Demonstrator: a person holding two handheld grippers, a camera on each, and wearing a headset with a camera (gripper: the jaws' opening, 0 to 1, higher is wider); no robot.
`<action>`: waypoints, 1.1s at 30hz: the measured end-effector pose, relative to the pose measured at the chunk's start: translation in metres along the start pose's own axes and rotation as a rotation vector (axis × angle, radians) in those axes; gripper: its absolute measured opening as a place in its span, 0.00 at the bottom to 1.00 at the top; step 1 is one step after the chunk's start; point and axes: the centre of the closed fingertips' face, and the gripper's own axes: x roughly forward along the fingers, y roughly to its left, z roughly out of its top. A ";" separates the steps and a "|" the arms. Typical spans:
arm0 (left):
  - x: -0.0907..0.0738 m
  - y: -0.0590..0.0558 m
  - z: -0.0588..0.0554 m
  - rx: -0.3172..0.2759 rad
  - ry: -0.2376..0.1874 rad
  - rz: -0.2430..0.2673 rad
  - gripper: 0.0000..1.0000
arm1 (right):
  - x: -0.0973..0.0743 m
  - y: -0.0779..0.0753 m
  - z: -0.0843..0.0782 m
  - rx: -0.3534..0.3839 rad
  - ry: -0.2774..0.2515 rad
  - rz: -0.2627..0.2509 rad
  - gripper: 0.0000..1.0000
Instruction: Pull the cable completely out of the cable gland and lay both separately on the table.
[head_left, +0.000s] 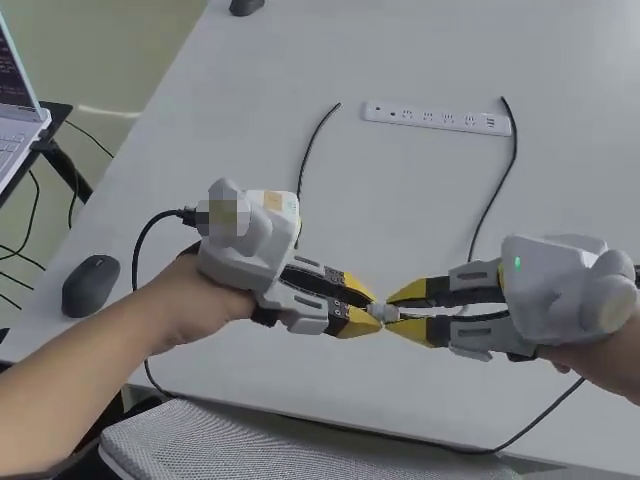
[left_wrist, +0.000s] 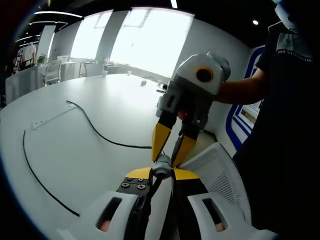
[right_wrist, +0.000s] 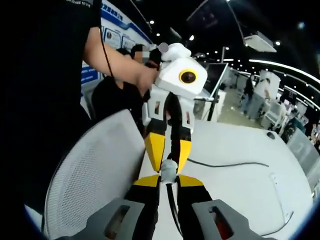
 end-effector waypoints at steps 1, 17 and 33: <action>0.000 -0.001 0.000 -0.009 0.002 0.000 0.15 | 0.000 0.000 -0.001 -0.005 0.000 -0.003 0.07; 0.000 -0.003 0.001 0.022 -0.001 0.011 0.15 | -0.005 -0.003 0.000 0.211 -0.060 -0.010 0.12; -0.002 -0.011 0.002 0.136 -0.010 0.011 0.15 | -0.017 -0.003 0.008 0.747 -0.212 0.213 0.20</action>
